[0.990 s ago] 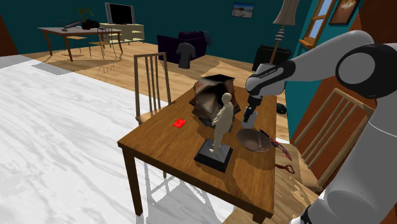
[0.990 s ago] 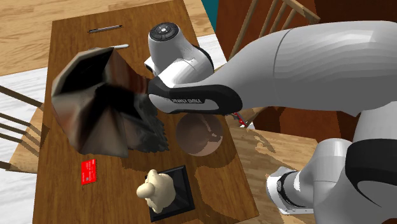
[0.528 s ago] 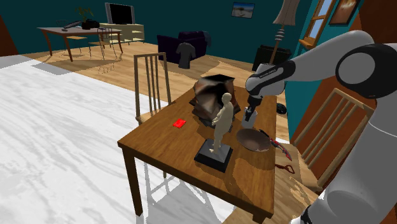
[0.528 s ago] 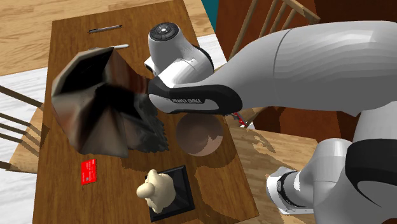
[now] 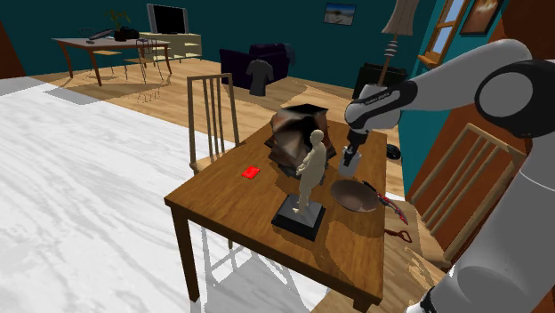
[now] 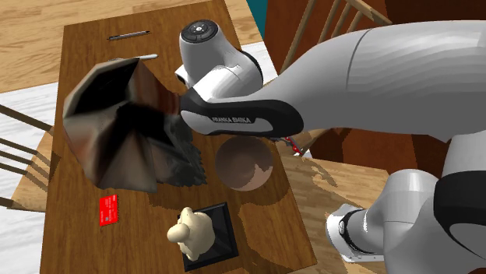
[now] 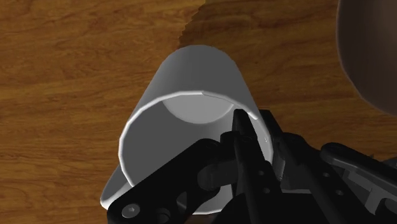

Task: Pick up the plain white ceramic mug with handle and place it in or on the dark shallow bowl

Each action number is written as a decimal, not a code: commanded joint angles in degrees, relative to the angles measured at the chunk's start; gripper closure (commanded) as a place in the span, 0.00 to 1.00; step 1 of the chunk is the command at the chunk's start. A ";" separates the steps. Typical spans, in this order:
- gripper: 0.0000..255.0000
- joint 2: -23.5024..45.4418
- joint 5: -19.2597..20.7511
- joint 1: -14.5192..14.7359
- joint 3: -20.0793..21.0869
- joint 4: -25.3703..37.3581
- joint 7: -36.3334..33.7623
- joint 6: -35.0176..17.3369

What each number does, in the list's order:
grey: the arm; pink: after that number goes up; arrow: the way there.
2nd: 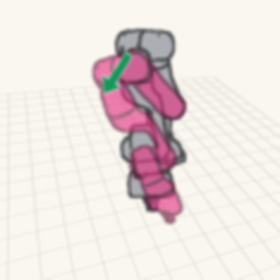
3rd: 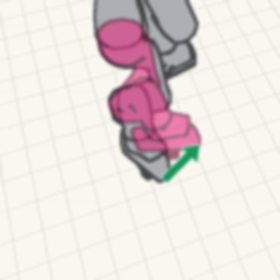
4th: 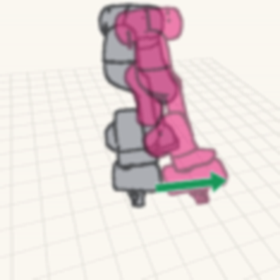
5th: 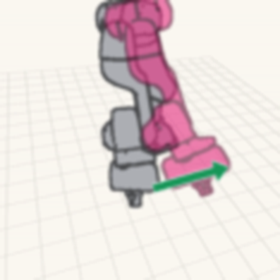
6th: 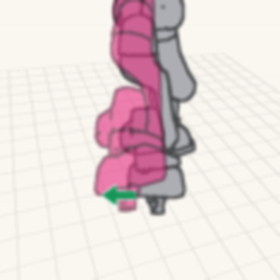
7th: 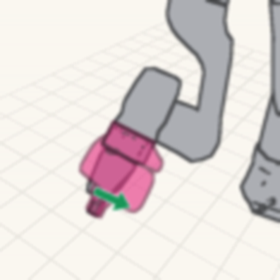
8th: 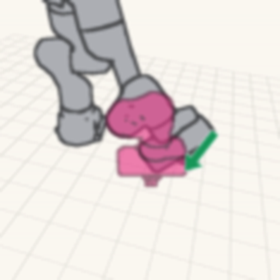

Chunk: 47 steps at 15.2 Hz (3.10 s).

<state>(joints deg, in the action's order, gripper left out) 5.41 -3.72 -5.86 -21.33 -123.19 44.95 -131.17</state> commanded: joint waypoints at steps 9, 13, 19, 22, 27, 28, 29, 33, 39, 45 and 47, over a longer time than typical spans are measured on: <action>1.00 -3.75 1.99 0.28 -0.08 3.77 -1.53 7.24; 1.00 -4.94 2.55 0.34 -0.05 5.63 -1.96 10.19; 1.00 -6.35 3.18 0.42 0.03 8.79 -2.46 14.65; 1.00 -13.04 5.84 1.47 1.51 2.32 -6.23 14.48; 1.00 -23.73 8.85 2.27 5.06 -7.03 -12.32 15.60; 1.00 -25.81 9.20 2.36 5.88 -8.71 -13.48 16.01; 1.00 -27.87 9.47 2.46 6.72 -10.32 -14.61 16.48; 1.00 -34.71 9.74 2.88 9.71 -15.32 -18.31 18.47; 1.00 -33.63 9.96 2.77 9.29 -19.15 -18.30 13.56; 1.00 -31.97 10.13 2.73 8.82 -22.59 -18.25 8.46; 1.00 -31.28 10.17 2.73 8.65 -23.65 -18.22 6.71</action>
<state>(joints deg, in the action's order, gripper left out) -25.93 6.41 -3.14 -12.69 -146.12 26.83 -123.65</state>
